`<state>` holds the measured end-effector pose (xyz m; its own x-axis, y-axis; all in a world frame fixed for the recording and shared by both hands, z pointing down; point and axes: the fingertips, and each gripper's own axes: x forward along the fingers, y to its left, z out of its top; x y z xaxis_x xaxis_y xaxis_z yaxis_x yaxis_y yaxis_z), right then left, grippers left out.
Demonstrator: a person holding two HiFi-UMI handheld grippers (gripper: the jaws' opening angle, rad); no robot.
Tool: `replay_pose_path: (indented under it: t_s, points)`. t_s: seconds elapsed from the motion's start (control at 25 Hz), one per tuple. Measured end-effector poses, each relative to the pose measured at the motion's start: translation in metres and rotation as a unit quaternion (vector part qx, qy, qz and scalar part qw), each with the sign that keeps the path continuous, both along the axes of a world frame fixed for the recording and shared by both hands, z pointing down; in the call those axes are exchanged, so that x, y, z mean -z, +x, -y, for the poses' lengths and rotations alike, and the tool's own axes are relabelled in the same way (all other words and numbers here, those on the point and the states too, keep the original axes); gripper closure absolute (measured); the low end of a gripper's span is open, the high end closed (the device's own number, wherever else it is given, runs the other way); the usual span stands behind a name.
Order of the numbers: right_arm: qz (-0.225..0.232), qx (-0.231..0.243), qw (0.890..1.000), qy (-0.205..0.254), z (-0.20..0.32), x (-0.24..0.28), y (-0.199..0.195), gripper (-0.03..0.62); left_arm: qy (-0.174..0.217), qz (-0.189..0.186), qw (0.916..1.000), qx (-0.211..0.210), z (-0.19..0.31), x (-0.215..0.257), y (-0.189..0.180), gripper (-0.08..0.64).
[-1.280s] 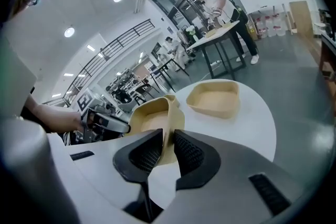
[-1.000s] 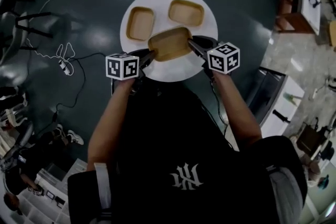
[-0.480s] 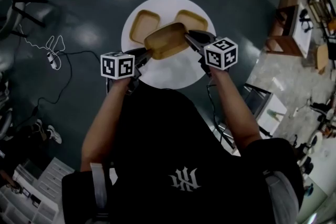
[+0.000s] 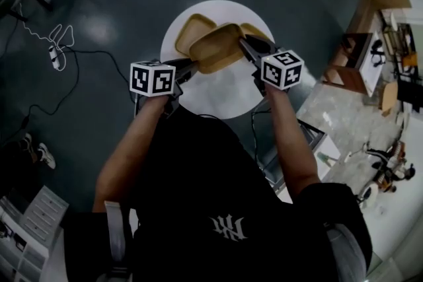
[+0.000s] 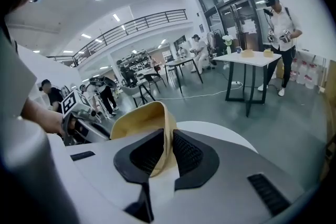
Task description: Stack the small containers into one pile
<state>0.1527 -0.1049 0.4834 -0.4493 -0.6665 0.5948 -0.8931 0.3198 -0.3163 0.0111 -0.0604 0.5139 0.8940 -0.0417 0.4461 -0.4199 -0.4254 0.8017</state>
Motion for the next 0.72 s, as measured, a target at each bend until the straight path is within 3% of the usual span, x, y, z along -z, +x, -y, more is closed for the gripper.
replay_pose_path:
  t_s: [0.44, 0.72]
  points:
    - [-0.035, 0.016, 0.999, -0.021, 0.039, -0.024, -0.012, 0.515, -0.041, -0.015, 0.999, 0.013, 0.013, -0.019, -0.005, 0.489]
    - [-0.046, 0.025, 0.998, -0.041, 0.062, -0.048, -0.028, 0.515, -0.063, -0.009, 0.9979, -0.011, 0.011, -0.038, -0.01, 0.489]
